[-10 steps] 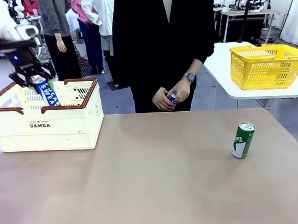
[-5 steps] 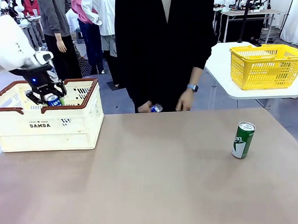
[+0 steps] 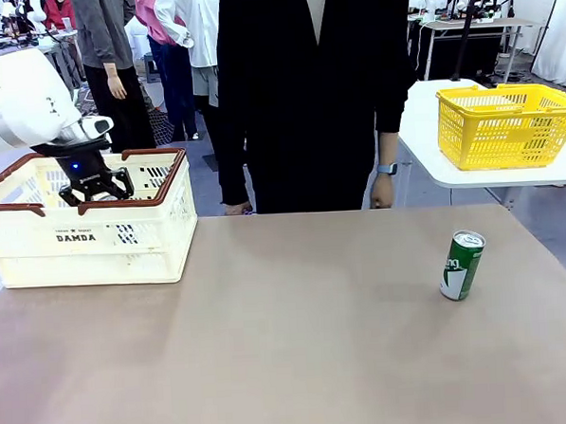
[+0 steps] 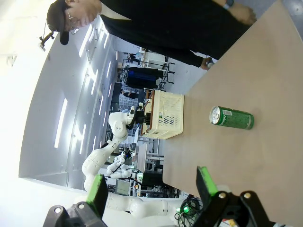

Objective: Place the drinks into the Shopping basket.
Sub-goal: Pick up one drink and place it into the Shopping basket.

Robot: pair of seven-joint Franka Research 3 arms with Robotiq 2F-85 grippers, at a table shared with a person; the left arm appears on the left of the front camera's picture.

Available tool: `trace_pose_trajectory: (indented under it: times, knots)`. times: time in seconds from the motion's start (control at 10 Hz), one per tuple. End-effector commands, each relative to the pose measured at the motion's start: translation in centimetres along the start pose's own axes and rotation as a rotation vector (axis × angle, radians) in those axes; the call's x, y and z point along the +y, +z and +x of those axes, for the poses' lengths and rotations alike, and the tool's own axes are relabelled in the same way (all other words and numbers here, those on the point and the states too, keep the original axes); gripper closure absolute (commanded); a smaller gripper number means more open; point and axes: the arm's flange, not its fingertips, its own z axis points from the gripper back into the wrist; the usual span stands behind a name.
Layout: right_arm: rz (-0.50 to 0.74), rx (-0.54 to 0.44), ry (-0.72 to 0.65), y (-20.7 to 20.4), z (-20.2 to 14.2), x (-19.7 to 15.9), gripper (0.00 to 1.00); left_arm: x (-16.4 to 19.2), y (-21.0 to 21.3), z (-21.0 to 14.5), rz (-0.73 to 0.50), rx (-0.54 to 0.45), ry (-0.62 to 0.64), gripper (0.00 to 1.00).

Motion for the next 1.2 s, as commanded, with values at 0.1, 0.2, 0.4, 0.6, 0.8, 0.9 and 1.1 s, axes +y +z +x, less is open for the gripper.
trace_pose_trajectory:
  times: [0.1,0.2,0.4,0.6,0.8,0.9,1.1]
  knots:
    - [0.006,0.005,0.018,0.3,0.1,0.2,0.0,-0.3,1.2,0.4,0.019,-0.014,-0.007,0.0]
    - [0.006,0.005,0.018,0.3,0.1,0.2,0.0,-0.3,1.9,0.3,0.014,-0.036,0.004,0.0]
    - [0.006,0.005,0.018,0.3,0.1,0.2,0.0,-0.9,6.2,-0.9,-0.104,-0.11,0.035,0.0]
    - [0.006,0.005,0.018,0.3,0.1,0.2,0.0,-2.3,13.7,-5.5,-0.28,-0.12,0.093,0.0]
    - [0.006,0.005,0.018,0.3,0.1,0.2,0.0,-2.4,18.4,-12.4,-0.531,-0.027,0.036,0.0]
    - [0.006,0.005,0.018,0.3,0.1,0.2,0.0,-1.7,19.4,-15.9,-0.687,0.033,-0.027,0.0]
    - [0.006,0.005,0.018,0.3,0.1,0.2,0.0,2.2,18.8,-21.6,-0.9,0.019,-0.097,0.0]
